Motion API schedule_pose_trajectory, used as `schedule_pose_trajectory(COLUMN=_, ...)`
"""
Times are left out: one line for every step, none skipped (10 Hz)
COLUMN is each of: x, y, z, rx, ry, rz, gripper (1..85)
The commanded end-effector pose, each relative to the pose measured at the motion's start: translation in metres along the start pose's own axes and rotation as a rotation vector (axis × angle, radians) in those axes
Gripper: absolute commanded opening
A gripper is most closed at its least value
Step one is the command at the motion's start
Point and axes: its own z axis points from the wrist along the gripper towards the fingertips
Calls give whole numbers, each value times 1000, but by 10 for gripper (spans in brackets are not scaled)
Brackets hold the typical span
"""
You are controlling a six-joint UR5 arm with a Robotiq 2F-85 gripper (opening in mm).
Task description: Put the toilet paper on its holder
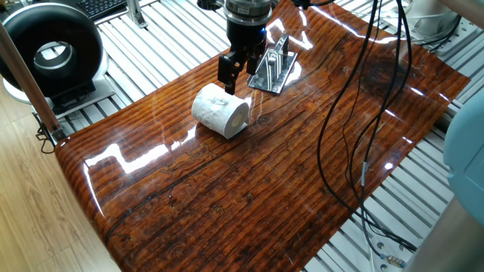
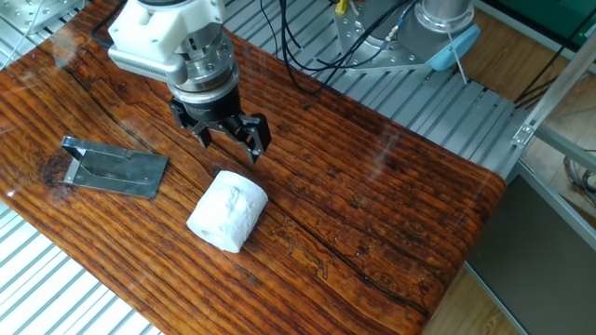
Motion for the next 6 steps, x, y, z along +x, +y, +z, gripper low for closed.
schedule_pose_trajectory(x=5, y=4, z=2, rx=-24, ry=5, rz=8, gripper=763)
schedule_pose_trajectory(x=6, y=2, z=2, rx=-15, ry=13, rz=8, gripper=760)
schedule_pose_trajectory(x=8, y=-2, z=4, rx=1, ry=21, rz=6, gripper=753)
schedule_pose_trajectory(x=8, y=-3, z=5, rx=7, ry=22, rz=6, gripper=753)
schedule_pose_trajectory(x=9, y=-7, z=4, rx=24, ry=28, rz=6, gripper=753)
schedule_pose_trajectory(x=9, y=-7, z=5, rx=25, ry=25, rz=14, gripper=753)
